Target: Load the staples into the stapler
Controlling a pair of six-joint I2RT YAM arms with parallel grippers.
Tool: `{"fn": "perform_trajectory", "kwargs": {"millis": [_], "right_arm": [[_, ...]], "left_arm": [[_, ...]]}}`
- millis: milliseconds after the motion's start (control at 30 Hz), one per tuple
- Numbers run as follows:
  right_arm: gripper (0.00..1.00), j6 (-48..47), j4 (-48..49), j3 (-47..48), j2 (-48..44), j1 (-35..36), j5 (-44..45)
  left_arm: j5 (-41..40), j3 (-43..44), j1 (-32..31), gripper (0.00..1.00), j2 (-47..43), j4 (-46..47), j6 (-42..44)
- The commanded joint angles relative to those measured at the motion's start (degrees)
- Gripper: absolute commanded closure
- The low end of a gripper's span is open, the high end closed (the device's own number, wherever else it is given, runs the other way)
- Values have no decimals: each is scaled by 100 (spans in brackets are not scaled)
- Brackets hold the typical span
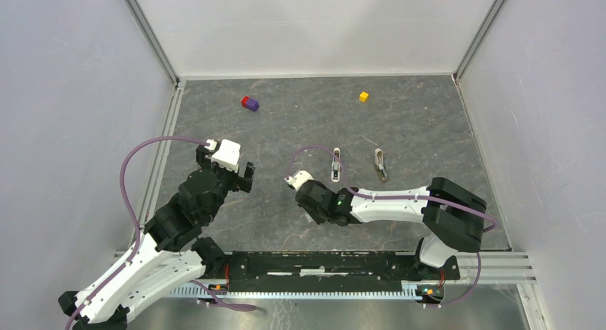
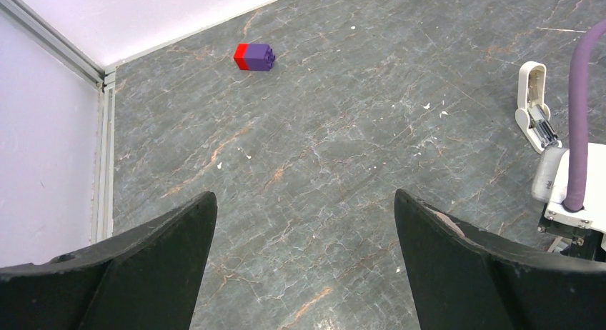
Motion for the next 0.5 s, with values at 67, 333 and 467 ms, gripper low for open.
{"fn": "perform_trajectory", "kwargs": {"millis": [67, 333, 467], "right_arm": [[90, -13, 67, 175, -8, 46, 198], [100, -8, 57, 193, -70, 49, 277], [100, 20, 74, 175, -188, 50, 347]], "left_arm": [[-123, -19, 21, 0, 4, 269, 94], [-121, -20, 22, 0, 8, 286, 103], [-119, -14, 26, 0, 22, 300, 113]]}}
